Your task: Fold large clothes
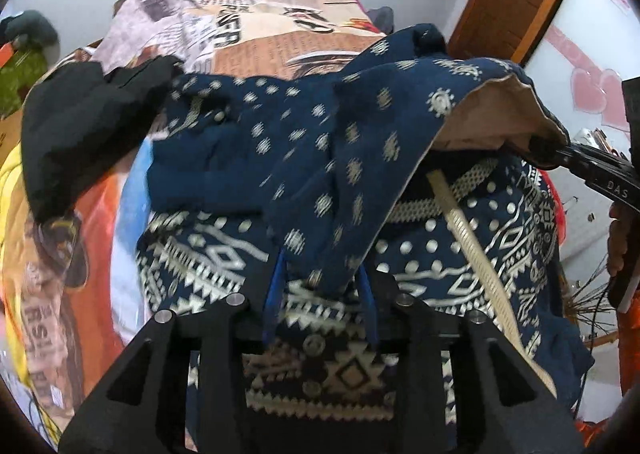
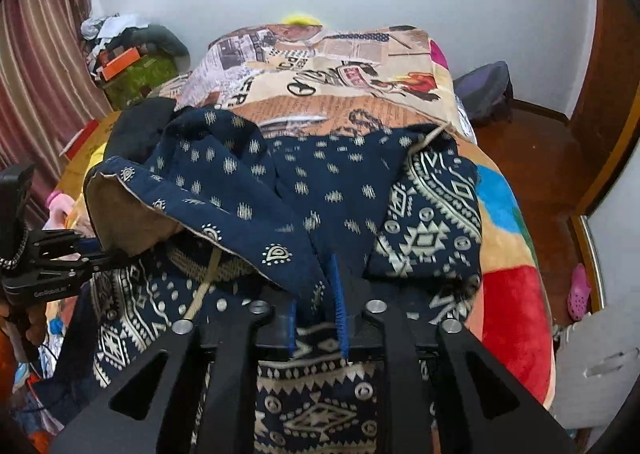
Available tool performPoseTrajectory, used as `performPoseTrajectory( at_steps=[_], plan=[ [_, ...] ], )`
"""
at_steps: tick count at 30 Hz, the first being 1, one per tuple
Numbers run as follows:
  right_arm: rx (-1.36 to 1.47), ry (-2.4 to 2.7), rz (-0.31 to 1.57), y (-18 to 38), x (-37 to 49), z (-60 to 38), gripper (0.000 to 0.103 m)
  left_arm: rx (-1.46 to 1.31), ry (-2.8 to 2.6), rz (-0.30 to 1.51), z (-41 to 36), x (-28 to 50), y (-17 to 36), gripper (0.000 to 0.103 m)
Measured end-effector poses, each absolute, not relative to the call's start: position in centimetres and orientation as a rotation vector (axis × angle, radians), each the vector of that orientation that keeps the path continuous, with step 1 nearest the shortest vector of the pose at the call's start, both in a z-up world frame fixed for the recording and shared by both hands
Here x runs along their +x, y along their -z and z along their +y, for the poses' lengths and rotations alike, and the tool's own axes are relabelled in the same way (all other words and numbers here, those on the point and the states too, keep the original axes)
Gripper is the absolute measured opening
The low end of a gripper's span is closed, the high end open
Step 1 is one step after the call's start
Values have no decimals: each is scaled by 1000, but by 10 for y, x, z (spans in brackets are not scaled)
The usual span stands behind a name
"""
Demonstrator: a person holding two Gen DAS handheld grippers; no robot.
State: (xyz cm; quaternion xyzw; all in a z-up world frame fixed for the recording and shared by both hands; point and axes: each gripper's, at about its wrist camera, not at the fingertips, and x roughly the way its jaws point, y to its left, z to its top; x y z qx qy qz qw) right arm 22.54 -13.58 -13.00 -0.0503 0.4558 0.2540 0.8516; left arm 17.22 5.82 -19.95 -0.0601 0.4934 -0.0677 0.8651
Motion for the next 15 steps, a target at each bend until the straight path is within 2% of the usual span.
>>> performPoseTrajectory(
  at_steps=[5,9,13,15],
  plan=[
    [-125,-540,973,120,216,-141,21,-128,94,1008,72,162,189,35],
    [-96,-547,942,103,213,-148,24,-129,69,932,82,155,160,35],
    [-59,-547,877,81,214,-153,25,-125,43,833,93,156,132,46],
    [-45,-543,847,72,219,-153,29,-113,23,795,97,162,122,50]
  ],
)
